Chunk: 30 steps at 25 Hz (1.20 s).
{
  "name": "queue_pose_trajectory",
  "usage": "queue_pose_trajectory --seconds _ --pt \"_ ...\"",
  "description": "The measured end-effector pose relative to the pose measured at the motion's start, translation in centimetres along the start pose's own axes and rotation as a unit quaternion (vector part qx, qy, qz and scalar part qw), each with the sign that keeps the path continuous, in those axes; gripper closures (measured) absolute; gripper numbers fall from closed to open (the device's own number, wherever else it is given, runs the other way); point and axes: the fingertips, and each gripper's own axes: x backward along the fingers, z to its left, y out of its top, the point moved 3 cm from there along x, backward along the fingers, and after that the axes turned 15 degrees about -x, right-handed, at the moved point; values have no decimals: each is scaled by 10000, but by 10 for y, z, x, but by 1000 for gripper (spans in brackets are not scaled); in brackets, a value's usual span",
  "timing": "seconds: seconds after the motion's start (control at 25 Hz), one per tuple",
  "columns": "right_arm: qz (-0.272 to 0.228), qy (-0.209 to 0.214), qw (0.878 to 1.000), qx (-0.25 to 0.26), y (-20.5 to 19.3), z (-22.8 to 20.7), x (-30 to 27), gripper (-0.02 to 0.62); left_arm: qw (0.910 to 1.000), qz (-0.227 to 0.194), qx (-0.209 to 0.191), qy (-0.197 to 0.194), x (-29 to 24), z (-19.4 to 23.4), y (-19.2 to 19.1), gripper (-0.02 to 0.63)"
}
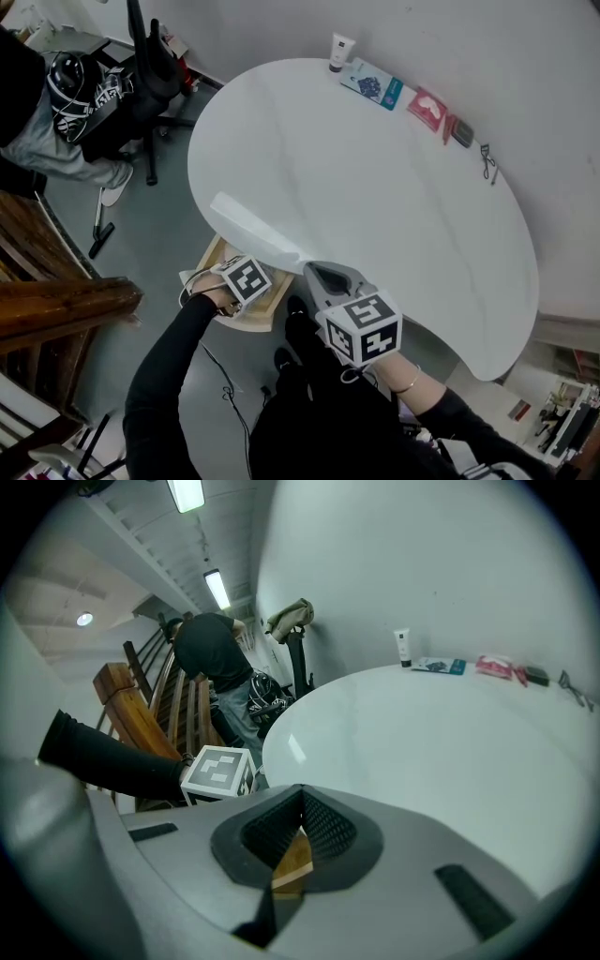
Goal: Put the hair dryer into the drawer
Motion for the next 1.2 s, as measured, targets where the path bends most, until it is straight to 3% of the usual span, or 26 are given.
queue_pose_trajectory --seconds 0.24,0.64,0.84,1.2 --pt "38 -43 10000 -17 1 -3 -4 594 9990 34 -283 354 -12 10 10 477" --pt "114 -112 9999 42 0 -7 -10 594 9901 -814 -575 992 -26 25 34 479" --pt "196 -84 9997 124 -2 0 -15 594 9879 -1151 -417 957 -37 28 33 477" --pt "274 -80 9994 205 -5 5 -21 594 9898 -1188 -305 719 -51 33 33 477"
